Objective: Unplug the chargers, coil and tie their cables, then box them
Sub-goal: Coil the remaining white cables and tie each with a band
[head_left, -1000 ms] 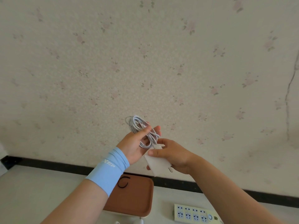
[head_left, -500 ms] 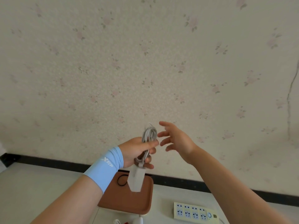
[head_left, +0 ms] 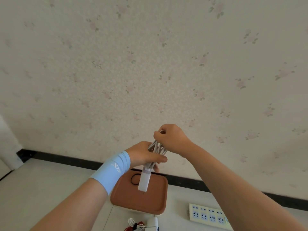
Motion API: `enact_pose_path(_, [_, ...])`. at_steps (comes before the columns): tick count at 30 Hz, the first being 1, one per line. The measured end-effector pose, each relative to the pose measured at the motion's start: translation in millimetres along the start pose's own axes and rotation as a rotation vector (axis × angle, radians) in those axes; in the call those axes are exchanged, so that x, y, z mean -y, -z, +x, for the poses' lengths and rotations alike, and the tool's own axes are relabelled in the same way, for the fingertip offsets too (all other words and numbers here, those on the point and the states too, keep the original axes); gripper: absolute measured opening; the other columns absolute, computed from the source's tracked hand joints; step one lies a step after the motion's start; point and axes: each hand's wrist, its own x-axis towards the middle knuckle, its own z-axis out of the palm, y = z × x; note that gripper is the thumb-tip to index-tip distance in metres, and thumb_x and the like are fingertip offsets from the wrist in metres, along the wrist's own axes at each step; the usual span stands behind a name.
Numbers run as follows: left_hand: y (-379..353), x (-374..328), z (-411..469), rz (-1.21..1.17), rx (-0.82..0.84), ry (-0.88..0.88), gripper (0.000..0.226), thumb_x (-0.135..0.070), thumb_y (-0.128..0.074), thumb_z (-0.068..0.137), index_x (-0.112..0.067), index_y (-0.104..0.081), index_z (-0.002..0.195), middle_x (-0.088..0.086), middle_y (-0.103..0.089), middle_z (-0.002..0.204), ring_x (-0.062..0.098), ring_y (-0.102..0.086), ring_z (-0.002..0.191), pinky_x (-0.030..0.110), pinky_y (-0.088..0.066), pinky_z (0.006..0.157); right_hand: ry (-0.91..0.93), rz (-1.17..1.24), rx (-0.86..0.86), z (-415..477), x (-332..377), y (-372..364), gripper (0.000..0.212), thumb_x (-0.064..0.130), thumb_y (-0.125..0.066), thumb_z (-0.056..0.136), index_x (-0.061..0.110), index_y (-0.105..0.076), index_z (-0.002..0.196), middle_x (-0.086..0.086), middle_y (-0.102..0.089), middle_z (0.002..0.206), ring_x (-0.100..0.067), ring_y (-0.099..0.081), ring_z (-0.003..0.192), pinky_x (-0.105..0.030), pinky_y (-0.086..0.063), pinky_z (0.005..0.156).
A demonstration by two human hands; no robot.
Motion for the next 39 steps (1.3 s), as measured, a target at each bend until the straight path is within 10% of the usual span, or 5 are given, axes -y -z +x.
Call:
enact_pose_path(11, [28.9,72.6,33.2,-0.027,-0.074,0.159,0.024,-0.034,-0.073,0.085,-0.018,-0.062,0.1,0.006,-0.06,0.083,0.021,-0.066,0.077,0.037,-0.059,0.084,-0.044,-0.014,0.128,51.8,-13.8,-63.6,0.041,0.047,-0.061,0.095,0.012,-0.055,0.075,-0.007,-0.054,0.064,-0.021,-0.048,0.056,-0.03,-0.043,0.055])
enact_pose_path(17, [69.1,143.6,51.5,-0.403,-0.204,0.397,0.034,-0.032,-0.07,0.09,-0.005,-0.056,0.105,0.011,-0.055,0.08,0.021,-0.06,0.063,0.05,-0.056,0.09,-0.285,0.306,0.26,89.6,-53.5,-121.3,0.038,0.034,-0.042,0.106,0.004,-0.058,0.124,-0.012,-0.065,0.098,-0.024,-0.062,0.066,-0.035,-0.056,0.061])
enact_pose_path(22, [91.9,196.0,68.6,-0.662,-0.194,0.411,0.026,-0.031,-0.063,0.094,-0.005,-0.058,0.094,0.007,-0.06,0.076,0.02,-0.057,0.058,0.042,-0.059,0.076,-0.109,-0.269,0.367,123.4,-111.3,-183.9,0.033,0.004,-0.052,0.095,0.018,-0.074,0.116,-0.003,-0.068,0.125,-0.019,-0.063,0.112,-0.027,-0.051,0.092])
enact_pose_path(34, [94.8,285.7,104.2,-0.47,-0.201,0.595,0.03,-0.028,-0.058,0.098,-0.01,-0.057,0.075,0.007,-0.057,0.066,0.02,-0.058,0.053,0.036,-0.054,0.066,0.027,-0.698,0.889,145.9,-203.7,-310.3,0.045,0.015,-0.05,0.097,0.019,-0.059,0.141,-0.003,-0.05,0.15,-0.026,-0.045,0.139,-0.033,-0.036,0.115])
enact_pose_path(39, [88.6,295.0,107.6,-0.457,-0.258,0.618,0.025,-0.024,-0.061,0.097,-0.009,-0.059,0.077,0.005,-0.058,0.064,0.019,-0.057,0.052,0.035,-0.054,0.065,0.096,-0.934,0.791,144.5,-218.3,-328.6,0.047,0.018,-0.065,0.092,0.01,-0.056,0.137,-0.009,-0.052,0.145,-0.032,-0.051,0.131,-0.04,-0.042,0.111])
